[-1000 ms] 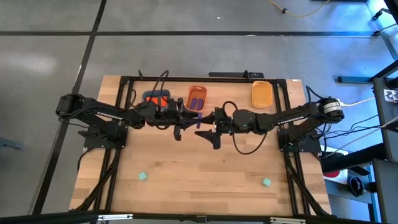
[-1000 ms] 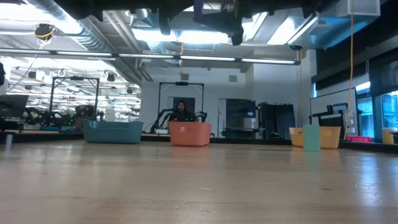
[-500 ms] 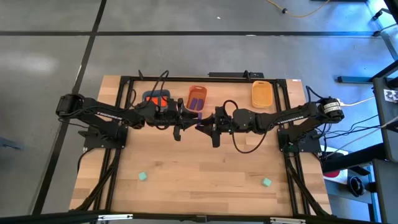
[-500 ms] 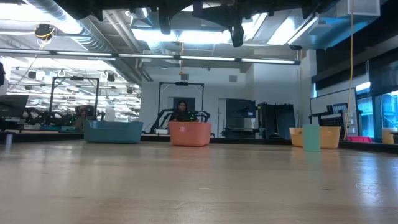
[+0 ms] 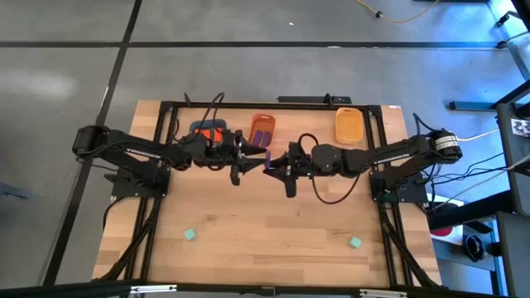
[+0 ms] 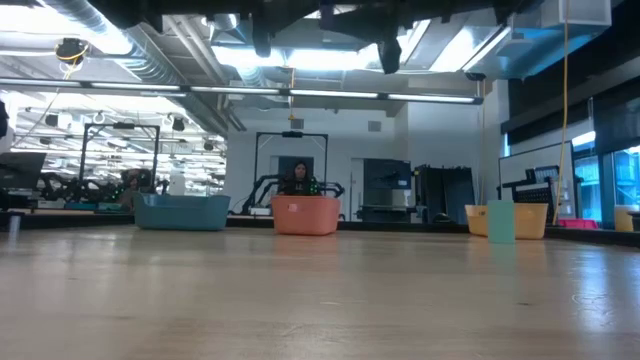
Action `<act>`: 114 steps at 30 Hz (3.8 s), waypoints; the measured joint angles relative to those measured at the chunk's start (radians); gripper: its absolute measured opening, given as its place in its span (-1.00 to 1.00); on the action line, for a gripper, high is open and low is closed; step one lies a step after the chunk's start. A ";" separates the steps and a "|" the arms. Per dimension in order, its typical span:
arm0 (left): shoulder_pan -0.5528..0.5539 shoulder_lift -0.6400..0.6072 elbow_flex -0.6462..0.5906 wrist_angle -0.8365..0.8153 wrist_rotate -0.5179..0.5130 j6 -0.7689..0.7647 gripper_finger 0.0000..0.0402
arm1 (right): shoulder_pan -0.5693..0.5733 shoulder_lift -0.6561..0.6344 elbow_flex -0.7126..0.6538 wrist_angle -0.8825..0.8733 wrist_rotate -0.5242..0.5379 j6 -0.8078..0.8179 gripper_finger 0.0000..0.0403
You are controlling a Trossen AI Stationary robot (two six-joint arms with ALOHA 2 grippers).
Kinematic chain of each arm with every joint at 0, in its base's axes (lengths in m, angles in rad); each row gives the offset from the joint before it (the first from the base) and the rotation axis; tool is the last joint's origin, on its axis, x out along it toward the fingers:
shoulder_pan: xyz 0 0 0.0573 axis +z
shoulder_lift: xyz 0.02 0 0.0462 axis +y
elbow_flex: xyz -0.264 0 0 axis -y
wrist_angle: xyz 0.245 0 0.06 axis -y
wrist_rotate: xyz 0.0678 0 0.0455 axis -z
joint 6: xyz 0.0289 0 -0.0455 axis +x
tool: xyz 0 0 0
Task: Sort & place blocks by color
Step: Put the violet block into the orange bin
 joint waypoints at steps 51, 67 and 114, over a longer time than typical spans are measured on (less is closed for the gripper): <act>0.034 -0.602 -0.200 -0.470 -0.026 0.056 0.05 | 0.000 -0.347 -0.251 -0.023 0.066 0.020 -0.45; 0.034 -0.602 -0.200 -0.470 -0.029 0.057 0.05 | -0.072 -0.049 0.072 -0.361 0.080 0.034 -0.45; 0.035 -0.602 -0.200 -0.469 -0.083 0.057 0.05 | -0.333 0.583 0.461 -0.558 0.075 0.514 -0.34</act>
